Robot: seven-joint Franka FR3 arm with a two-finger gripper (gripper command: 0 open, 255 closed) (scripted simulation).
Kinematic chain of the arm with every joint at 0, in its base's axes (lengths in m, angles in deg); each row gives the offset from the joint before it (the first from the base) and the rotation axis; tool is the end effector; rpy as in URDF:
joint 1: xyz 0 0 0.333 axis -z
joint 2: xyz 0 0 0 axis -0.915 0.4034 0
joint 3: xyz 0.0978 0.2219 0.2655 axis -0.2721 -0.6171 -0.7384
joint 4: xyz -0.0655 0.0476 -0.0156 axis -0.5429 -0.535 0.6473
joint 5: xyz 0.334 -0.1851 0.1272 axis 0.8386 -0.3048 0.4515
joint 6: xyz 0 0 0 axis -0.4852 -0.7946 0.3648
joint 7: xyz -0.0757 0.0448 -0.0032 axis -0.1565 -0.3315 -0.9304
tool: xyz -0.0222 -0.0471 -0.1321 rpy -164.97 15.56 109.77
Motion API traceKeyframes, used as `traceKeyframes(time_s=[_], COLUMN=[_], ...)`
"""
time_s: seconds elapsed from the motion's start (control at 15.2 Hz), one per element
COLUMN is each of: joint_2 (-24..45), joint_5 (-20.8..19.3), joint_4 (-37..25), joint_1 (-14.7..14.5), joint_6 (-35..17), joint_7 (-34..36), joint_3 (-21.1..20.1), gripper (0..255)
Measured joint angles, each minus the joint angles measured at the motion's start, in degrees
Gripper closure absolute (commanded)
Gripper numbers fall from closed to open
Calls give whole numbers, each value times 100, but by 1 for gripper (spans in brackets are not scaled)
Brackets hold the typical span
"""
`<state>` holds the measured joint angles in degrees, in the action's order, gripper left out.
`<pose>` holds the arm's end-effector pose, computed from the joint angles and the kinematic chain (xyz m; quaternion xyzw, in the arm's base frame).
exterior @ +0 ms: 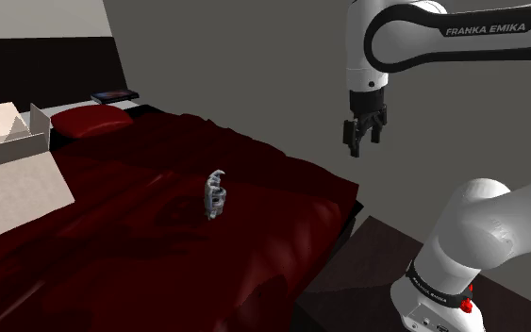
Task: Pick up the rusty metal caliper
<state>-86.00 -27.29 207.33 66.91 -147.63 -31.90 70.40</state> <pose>0.2707 0.0032 0.5378 0.9908 -0.0688 -0.0921 0.0718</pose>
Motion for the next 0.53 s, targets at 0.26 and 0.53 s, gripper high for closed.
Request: traceKeyframes(time_s=[0.26, 0.53], joint_2=[315, 1001], joint_5=[154, 380], joint_4=[1, -138], joint_1=[-36, -81], joint_6=[-346, -975], joint_7=[162, 404], joint_3=[-81, -196], gripper=[0, 0])
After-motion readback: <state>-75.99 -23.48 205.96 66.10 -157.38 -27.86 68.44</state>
